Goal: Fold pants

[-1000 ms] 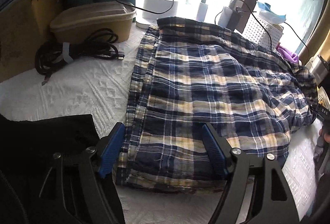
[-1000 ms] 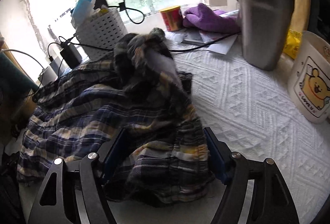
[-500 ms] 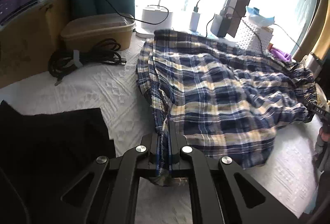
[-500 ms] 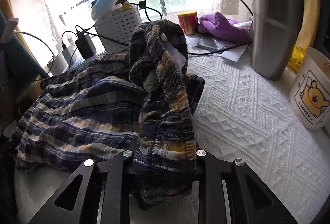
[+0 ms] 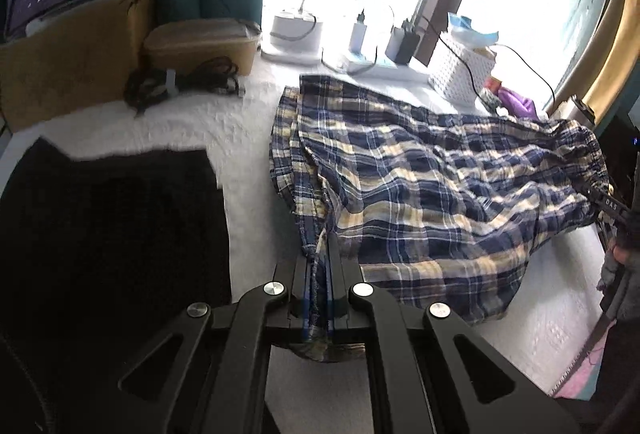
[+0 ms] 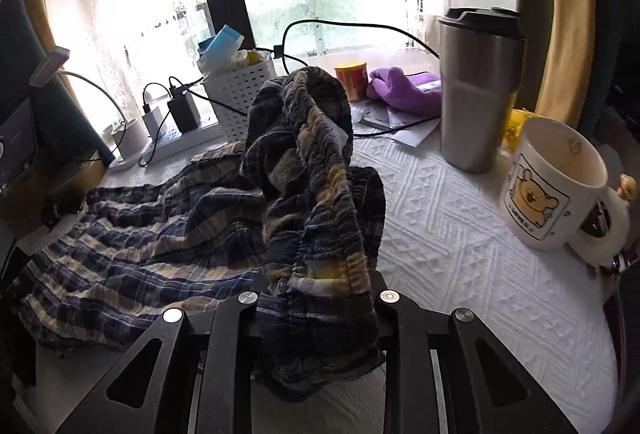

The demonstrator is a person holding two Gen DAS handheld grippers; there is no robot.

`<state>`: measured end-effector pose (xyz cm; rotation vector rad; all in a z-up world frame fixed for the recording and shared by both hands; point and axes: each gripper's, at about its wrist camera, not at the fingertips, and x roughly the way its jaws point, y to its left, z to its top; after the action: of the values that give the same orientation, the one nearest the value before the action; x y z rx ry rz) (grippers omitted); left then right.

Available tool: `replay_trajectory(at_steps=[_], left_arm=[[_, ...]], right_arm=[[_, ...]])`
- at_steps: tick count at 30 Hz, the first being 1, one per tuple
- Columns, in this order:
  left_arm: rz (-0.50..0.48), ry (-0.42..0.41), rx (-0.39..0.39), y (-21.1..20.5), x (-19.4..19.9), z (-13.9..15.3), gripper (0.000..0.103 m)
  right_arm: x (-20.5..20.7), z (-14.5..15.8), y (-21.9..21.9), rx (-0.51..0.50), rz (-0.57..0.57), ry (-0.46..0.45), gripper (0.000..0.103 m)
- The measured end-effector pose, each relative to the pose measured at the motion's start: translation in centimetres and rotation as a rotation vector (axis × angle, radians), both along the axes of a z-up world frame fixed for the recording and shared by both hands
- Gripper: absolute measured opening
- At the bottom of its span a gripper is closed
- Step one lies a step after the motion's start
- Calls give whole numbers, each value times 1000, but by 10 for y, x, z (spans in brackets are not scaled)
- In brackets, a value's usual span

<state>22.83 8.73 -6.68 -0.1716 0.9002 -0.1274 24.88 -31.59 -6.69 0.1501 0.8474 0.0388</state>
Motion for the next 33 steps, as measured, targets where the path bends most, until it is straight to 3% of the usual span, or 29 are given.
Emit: replay_trajectory(at_steps=[9, 13, 18, 21, 22, 24, 25, 31, 33], left_arm=[[-34, 76, 73, -6, -26, -23, 5], [-23, 75, 123, -4, -25, -15, 7], [44, 55, 194, 22, -20, -5, 7], [71, -3, 168, 33, -13, 12, 8], [63, -23, 153, 32, -11, 17, 11], [25, -53, 105, 25, -1, 22, 47], [9, -48, 84, 19, 7, 20, 52], [-74, 10, 54, -14, 45, -7, 52], [-88, 46, 79, -21, 55, -19, 52]], right_arm=[[-22, -28, -11, -2, 0, 86, 25], [-24, -37, -14, -3, 3, 109, 25], [-19, -36, -16, -27, 2, 104, 39], [-20, -29, -22, -61, -22, 87, 58], [-20, -27, -24, -64, -29, 80, 67], [-21, -19, -30, -65, -45, 52, 72], [-21, -15, -31, -64, -51, 40, 73], [-24, -9, -39, -50, -81, 14, 76], [-24, -12, -41, -56, -87, 24, 77]])
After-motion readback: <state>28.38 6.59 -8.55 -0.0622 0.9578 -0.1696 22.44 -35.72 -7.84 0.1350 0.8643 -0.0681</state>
